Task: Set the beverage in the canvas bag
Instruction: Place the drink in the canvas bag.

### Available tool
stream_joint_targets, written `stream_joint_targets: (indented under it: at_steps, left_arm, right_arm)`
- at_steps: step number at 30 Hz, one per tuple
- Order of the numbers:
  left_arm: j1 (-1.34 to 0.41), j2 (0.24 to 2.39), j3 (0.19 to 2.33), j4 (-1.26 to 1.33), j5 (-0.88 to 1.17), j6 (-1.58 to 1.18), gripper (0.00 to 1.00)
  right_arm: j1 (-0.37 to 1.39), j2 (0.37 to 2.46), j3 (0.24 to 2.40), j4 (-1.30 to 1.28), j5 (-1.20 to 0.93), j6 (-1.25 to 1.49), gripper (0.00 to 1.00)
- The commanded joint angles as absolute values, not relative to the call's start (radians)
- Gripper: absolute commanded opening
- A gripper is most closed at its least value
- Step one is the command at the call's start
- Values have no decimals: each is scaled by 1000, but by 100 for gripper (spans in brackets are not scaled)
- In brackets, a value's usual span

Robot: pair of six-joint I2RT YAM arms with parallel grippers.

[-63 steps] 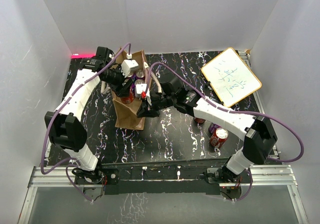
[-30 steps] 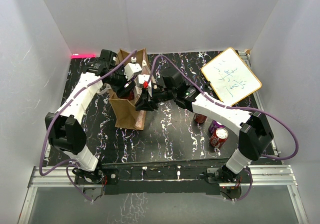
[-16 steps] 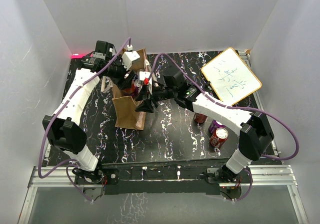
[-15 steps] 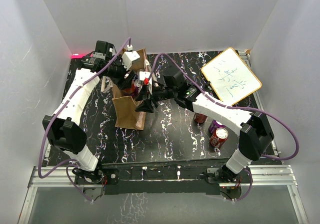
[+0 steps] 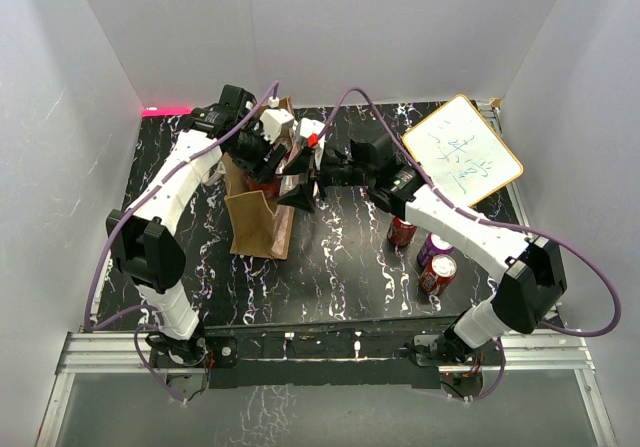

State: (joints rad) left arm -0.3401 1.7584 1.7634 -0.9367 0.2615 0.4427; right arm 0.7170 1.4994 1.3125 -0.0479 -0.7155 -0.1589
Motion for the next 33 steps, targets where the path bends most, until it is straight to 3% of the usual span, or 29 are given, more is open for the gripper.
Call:
stream_joint_targets:
  at_steps: [1, 11, 33]
  left_arm:
    - [-342, 1693, 1742, -904, 184, 338, 0]
    - [-335, 1640, 1630, -857, 99, 381, 0]
    - [-253, 1642, 1488, -686, 178, 366, 0]
  right_arm:
    - [693, 1442, 1306, 14, -674, -132, 72]
    - [647, 1444, 1297, 30, -649, -110, 72]
    - [539, 1525, 1327, 50, -710, -65, 73]
